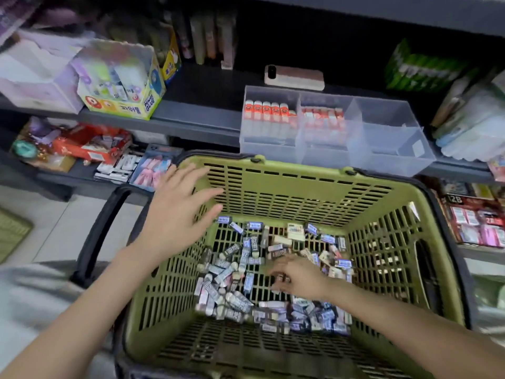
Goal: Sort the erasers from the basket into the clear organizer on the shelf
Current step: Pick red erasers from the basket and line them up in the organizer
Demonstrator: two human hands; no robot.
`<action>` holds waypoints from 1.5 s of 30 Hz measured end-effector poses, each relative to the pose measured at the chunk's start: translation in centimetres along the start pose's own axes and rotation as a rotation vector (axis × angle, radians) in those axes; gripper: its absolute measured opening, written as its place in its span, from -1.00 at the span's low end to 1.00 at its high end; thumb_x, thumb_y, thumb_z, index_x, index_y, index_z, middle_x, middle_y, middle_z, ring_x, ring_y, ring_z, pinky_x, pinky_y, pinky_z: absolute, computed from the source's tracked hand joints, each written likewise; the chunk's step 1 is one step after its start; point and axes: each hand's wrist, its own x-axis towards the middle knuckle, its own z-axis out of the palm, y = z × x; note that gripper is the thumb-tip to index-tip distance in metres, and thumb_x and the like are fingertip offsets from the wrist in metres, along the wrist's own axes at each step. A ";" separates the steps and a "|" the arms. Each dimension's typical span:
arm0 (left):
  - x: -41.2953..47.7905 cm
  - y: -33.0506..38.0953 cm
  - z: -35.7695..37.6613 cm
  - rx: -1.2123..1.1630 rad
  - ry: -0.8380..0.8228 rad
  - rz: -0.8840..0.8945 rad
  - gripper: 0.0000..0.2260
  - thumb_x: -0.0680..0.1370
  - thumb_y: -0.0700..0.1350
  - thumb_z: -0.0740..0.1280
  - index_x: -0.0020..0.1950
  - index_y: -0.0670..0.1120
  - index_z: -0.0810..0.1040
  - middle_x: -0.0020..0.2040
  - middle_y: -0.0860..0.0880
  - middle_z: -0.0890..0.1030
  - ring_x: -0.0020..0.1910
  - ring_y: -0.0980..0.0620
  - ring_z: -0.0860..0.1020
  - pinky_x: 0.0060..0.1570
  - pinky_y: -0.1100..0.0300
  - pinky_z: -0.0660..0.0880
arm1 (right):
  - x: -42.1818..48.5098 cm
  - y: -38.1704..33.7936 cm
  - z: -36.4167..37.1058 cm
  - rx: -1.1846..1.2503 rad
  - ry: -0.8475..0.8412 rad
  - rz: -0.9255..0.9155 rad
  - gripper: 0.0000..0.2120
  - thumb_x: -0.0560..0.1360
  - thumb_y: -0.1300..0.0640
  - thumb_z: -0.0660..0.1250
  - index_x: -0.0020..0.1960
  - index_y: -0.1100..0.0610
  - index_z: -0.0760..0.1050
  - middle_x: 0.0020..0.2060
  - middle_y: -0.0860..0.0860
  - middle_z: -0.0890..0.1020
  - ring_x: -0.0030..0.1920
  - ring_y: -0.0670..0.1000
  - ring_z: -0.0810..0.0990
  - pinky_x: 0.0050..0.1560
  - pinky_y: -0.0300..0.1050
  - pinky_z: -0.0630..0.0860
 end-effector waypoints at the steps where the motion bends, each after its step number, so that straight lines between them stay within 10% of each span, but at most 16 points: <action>1: -0.2 0.1 0.1 0.008 0.007 0.001 -0.63 0.53 0.09 0.19 0.09 -0.08 0.67 0.27 -0.20 0.54 0.30 -0.27 0.45 0.32 -0.25 0.25 | 0.5 -0.5 0.6 -0.002 0.021 -0.050 -0.66 0.51 0.01 0.33 0.25 0.07 0.51 0.21 -0.03 0.56 0.21 -0.04 0.47 0.30 -0.15 0.34; 10: -0.1 0.5 -0.2 -0.107 0.077 -0.119 -0.63 0.53 0.08 0.19 0.08 -0.12 0.67 0.24 -0.19 0.56 0.28 -0.21 0.47 0.35 -0.23 0.24 | 8.4 -8.2 4.6 -0.259 -0.057 -0.441 -0.61 0.50 -0.11 0.29 0.27 0.04 0.49 0.27 0.07 0.45 0.30 0.08 0.31 0.33 0.07 0.21; 25: -0.2 0.2 0.4 -0.038 0.036 -0.117 -0.71 0.51 0.06 0.27 0.09 -0.02 0.66 0.29 -0.16 0.53 0.32 -0.19 0.43 0.42 -0.08 0.06 | 1.4 3.3 -1.3 -0.319 0.108 0.097 -0.66 0.33 -0.01 0.39 0.11 -0.10 0.56 0.22 -0.06 0.43 0.30 0.01 0.32 0.24 -0.06 0.12; 45: -0.2 0.3 0.4 -0.021 0.081 -0.102 -0.75 0.51 0.02 0.30 0.02 -0.06 0.69 0.20 -0.15 0.58 0.25 -0.17 0.48 0.42 -0.13 0.13 | 7.5 -2.9 2.9 -0.173 -0.008 -0.046 -0.67 0.42 -0.16 0.34 0.16 -0.11 0.53 -0.10 -0.12 0.42 0.01 -0.07 0.34 0.18 -0.06 0.27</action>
